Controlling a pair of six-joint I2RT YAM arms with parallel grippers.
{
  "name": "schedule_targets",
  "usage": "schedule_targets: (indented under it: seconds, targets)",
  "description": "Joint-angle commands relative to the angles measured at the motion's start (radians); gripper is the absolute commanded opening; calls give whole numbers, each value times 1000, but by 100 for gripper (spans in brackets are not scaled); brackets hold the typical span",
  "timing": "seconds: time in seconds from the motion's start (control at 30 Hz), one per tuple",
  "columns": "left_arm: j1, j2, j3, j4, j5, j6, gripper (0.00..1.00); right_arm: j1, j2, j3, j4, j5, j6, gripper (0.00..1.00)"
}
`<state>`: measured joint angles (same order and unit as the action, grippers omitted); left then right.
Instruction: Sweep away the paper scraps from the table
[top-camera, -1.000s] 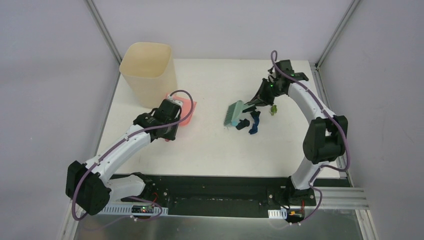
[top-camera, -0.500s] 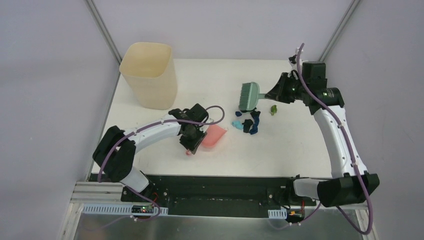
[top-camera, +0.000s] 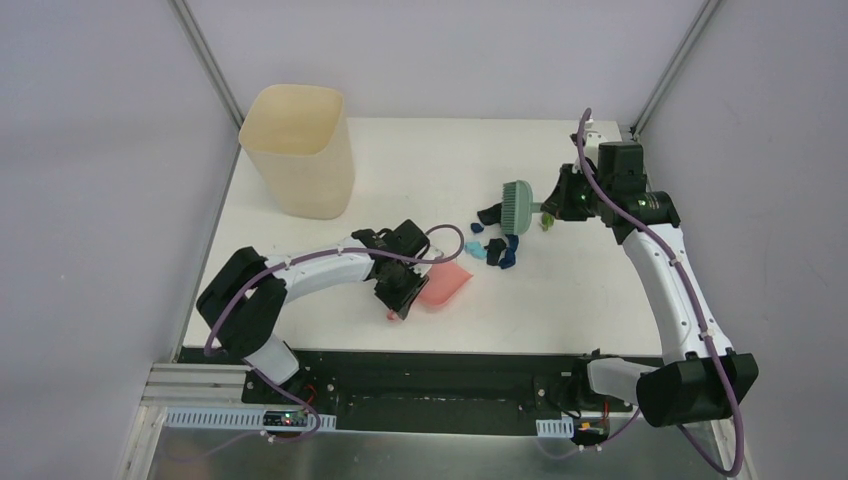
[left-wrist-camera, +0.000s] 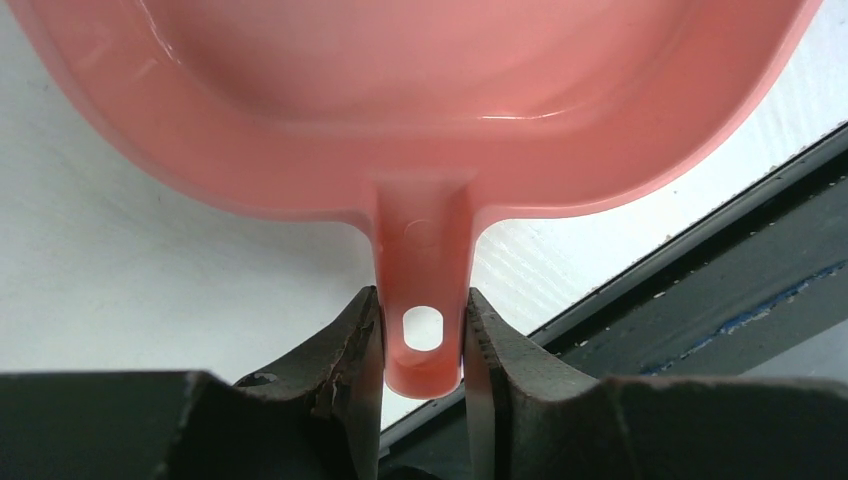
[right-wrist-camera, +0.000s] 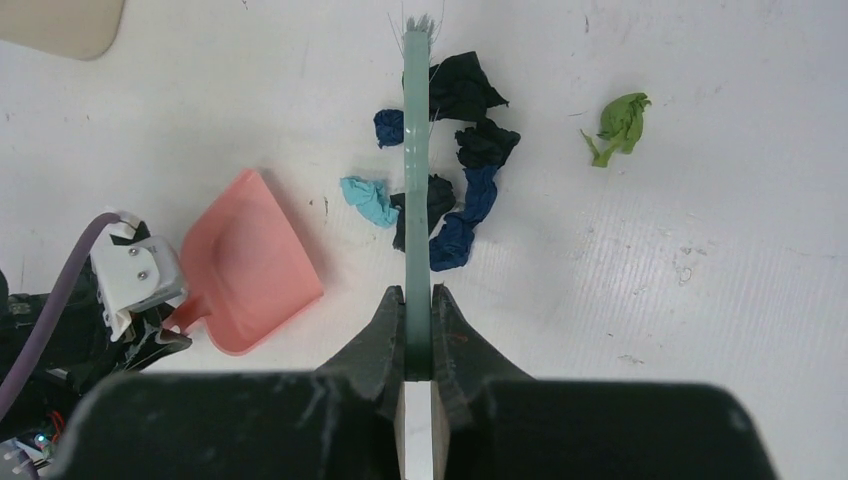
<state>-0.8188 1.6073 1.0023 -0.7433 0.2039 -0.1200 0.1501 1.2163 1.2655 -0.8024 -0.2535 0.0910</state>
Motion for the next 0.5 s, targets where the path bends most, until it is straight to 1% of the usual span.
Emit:
schedule_targets:
  seconds: [0.0,0.1,0.3,0.37,0.47]
  targets:
    - [-32,-94,-75,115,-39,-30,28,-1,-30,16,64,13,-25,0]
    - [-75,-81,-85,104,-85,-48,30,-1,-28,16,64,15,-24,0]
    - [-203,-29,-87,70,-196,-66,37,-1,-48,-5,74,13,-28,0]
    - [-220,-30,-88,51,-236,-80,37,-1,-58,-20,81,9,-27,0]
    - [-226,-51,-96,57,-250,-101,38,-3,-74,-36,86,7,-34,0]
